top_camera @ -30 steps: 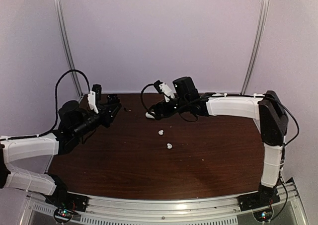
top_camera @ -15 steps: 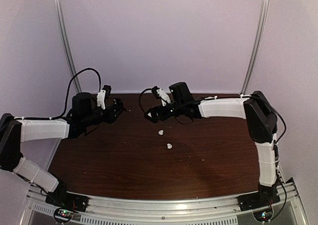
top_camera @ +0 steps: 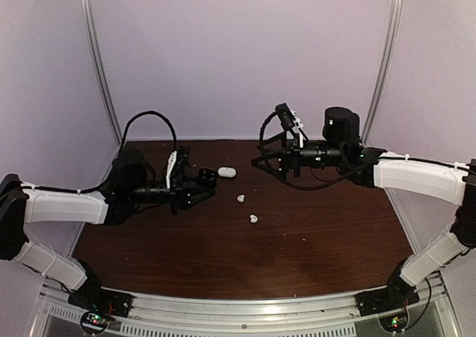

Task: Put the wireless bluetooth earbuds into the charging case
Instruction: Pass from the left arm to the right

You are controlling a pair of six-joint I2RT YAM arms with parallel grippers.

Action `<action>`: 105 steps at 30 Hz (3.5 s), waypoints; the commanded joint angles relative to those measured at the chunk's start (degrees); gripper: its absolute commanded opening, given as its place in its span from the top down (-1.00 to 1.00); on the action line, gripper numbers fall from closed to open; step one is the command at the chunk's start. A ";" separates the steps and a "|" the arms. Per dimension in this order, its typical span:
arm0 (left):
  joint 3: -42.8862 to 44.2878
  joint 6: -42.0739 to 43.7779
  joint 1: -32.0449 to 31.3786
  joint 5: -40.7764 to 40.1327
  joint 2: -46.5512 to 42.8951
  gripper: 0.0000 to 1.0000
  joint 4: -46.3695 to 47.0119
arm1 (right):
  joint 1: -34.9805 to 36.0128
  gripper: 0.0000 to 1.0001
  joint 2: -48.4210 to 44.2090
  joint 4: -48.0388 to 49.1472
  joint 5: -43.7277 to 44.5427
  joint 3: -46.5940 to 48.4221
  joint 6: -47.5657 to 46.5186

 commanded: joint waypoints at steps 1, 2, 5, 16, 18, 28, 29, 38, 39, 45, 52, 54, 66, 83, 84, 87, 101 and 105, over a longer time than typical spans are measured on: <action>0.43 -1.52 -2.46 10.05 1.32 0.97 12.08 | 2.84 -0.71 -2.42 0.76 -7.32 1.67 0.84; 0.14 -3.13 -2.67 10.54 1.60 0.97 15.25 | 3.57 -0.70 -3.00 0.81 -7.75 1.30 0.55; -0.75 -7.89 -3.20 11.48 2.49 0.96 25.57 | 5.78 -0.68 -5.24 2.01 -5.07 -1.30 -0.30; 2.46 -10.80 -7.01 9.53 5.59 0.95 33.28 | 13.00 -0.19 -5.62 10.04 2.54 -4.61 -1.63; 2.99 -10.27 -7.58 9.02 5.80 0.95 32.46 | 13.77 -0.10 -4.95 10.15 3.26 -3.81 -2.12; 4.84 -4.78 -9.82 8.94 6.36 0.95 25.25 | 14.13 0.02 -3.91 10.82 4.58 -0.48 0.33; 5.10 -4.05 -9.97 8.86 6.35 0.95 24.28 | 14.22 0.02 -3.59 10.35 4.87 -0.05 0.63; 7.45 0.64 -10.73 7.51 6.26 0.95 17.13 | 14.25 0.22 -0.63 2.81 7.10 4.98 -0.39; 7.51 0.86 -10.73 7.50 6.26 0.95 16.92 | 14.24 0.24 -0.52 1.99 7.19 5.40 -0.75; 7.92 1.46 -10.73 7.67 6.53 0.95 15.91 | 14.26 0.37 -0.14 -4.25 8.61 7.10 -4.24; 8.35 2.17 -10.73 7.92 6.53 0.95 15.02 | 14.21 0.52 0.02 -8.07 8.94 7.71 -5.98; 8.30 2.28 -10.73 7.88 6.39 0.95 15.11 | 14.26 0.57 0.30 -8.66 8.80 7.79 -5.97; 8.95 3.57 -10.73 7.76 6.26 0.95 13.20 | 14.12 0.88 1.26 -12.09 8.03 9.46 -7.39; 11.78 10.65 -10.73 9.49 5.48 0.96 3.60 | 14.08 0.59 2.51 -21.76 7.69 12.48 -9.98; 12.00 10.90 -10.73 9.61 5.47 0.95 2.91 | 14.08 0.58 2.52 -22.40 7.84 12.59 -10.16; 12.49 12.99 -10.72 9.76 5.47 0.95 1.41 | 14.08 0.61 2.40 -24.45 8.35 12.98 -10.98; 12.88 14.36 -10.73 8.30 5.30 0.80 -0.73 | 13.99 0.97 1.69 -26.35 9.28 13.08 -11.59; 12.84 14.74 -10.73 7.51 5.10 0.56 -1.70 | 13.99 1.00 1.39 -26.59 9.88 13.17 -12.01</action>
